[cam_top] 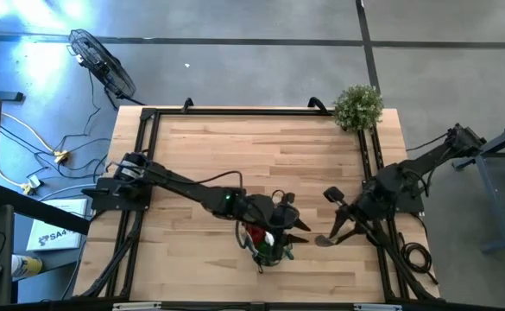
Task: Pick & Place Garden tools in Gardening bag
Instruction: Put the trowel into the gardening bag
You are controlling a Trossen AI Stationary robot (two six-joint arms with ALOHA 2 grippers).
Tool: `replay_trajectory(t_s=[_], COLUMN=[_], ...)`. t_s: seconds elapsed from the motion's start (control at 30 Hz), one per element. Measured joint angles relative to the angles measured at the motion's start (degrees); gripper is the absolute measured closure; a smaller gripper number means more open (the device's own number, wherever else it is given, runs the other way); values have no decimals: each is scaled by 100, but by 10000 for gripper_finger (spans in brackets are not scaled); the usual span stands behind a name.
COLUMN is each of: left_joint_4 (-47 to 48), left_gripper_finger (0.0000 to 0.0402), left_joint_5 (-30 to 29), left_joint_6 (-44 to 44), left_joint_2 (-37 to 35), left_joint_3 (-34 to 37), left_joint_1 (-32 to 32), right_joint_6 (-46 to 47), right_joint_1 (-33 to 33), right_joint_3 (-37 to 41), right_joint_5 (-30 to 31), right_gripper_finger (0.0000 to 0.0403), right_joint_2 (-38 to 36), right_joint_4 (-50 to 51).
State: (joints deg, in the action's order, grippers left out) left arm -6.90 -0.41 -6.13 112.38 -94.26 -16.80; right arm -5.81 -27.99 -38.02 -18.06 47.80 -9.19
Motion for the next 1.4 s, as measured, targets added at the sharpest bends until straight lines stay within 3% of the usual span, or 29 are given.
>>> replay_trajectory(t_s=[0.23,0.6,0.83,1.4], left_joint_4=[-266,-410,-945,-1231], left_gripper_finger=[261,261,261,261], left_joint_5=[468,624,1243,1503], left_joint_6=[57,142,181,286], left_joint_2=[109,103,407,525], left_joint_3=[1,-7,-2,-7], left_joint_1=[141,223,233,302], right_joint_6=[-1,-46,7,120], right_joint_1=[169,269,475,680], right_joint_3=[2,2,2,-2], right_joint_5=[-118,-189,-310,-484], right_gripper_finger=[349,349,349,349], right_joint_2=[60,316,403,432], right_joint_4=[-19,-199,-235,-327])
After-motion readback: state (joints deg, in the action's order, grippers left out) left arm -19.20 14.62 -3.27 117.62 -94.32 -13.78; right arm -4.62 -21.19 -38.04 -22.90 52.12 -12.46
